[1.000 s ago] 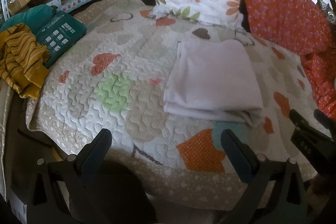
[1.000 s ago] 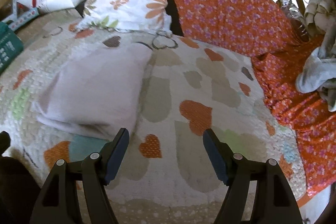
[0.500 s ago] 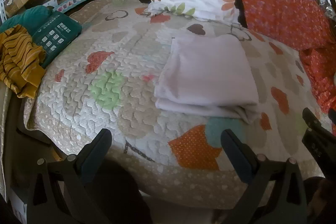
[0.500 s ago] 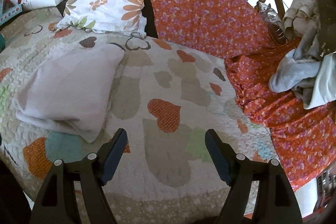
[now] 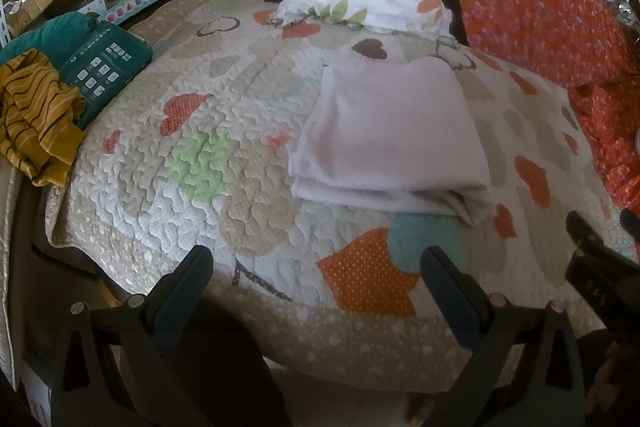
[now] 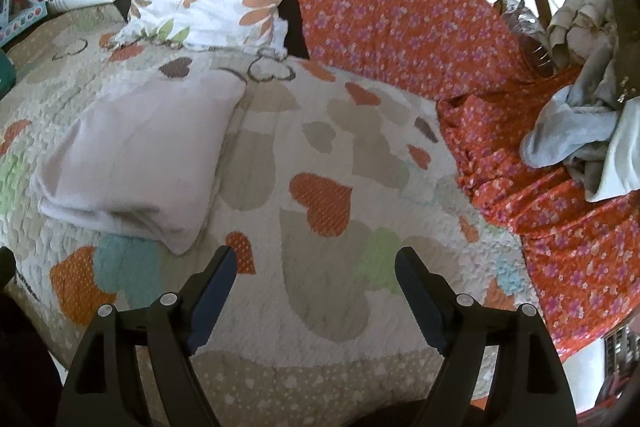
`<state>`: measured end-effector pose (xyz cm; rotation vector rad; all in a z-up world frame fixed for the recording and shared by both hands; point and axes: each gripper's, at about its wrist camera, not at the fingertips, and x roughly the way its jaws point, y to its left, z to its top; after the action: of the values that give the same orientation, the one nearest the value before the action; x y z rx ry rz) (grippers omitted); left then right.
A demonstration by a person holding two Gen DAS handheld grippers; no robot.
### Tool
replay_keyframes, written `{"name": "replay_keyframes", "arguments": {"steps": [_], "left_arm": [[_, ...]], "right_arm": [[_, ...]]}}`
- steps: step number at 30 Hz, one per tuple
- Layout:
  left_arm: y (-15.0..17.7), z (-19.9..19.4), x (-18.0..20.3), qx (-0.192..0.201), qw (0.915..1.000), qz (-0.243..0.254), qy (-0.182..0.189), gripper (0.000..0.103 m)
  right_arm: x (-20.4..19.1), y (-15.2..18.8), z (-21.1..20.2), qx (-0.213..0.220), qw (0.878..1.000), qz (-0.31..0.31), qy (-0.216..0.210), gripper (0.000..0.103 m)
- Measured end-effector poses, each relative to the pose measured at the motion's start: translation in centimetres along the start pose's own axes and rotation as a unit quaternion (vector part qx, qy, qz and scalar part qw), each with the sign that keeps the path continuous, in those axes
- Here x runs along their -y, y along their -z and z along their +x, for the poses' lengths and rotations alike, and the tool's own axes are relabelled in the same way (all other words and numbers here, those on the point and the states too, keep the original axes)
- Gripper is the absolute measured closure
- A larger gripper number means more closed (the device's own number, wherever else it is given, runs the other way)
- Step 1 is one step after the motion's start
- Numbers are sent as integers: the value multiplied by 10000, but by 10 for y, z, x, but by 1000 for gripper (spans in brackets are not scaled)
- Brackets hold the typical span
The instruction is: Fold small clothes
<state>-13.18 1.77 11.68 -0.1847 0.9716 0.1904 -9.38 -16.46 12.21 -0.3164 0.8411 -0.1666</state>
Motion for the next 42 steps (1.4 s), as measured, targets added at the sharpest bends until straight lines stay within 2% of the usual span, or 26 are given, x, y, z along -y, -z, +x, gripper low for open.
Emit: {"name": "replay_keyframes", "arguments": {"steps": [10,20,42], "left_arm": [[6,13,-1,-183,9998,51,-75,0],[15,31,0,-468,9988,116,-45,0],[17,49,-8,-696,9976,-24,47,0]], "right_arm": [[-13,12,24,-620,9966,-100,-532,17],[-22,16,37,-753,9945,-119,-722,16],[-31,20,50,-871,9913,-112,-982,16]]}}
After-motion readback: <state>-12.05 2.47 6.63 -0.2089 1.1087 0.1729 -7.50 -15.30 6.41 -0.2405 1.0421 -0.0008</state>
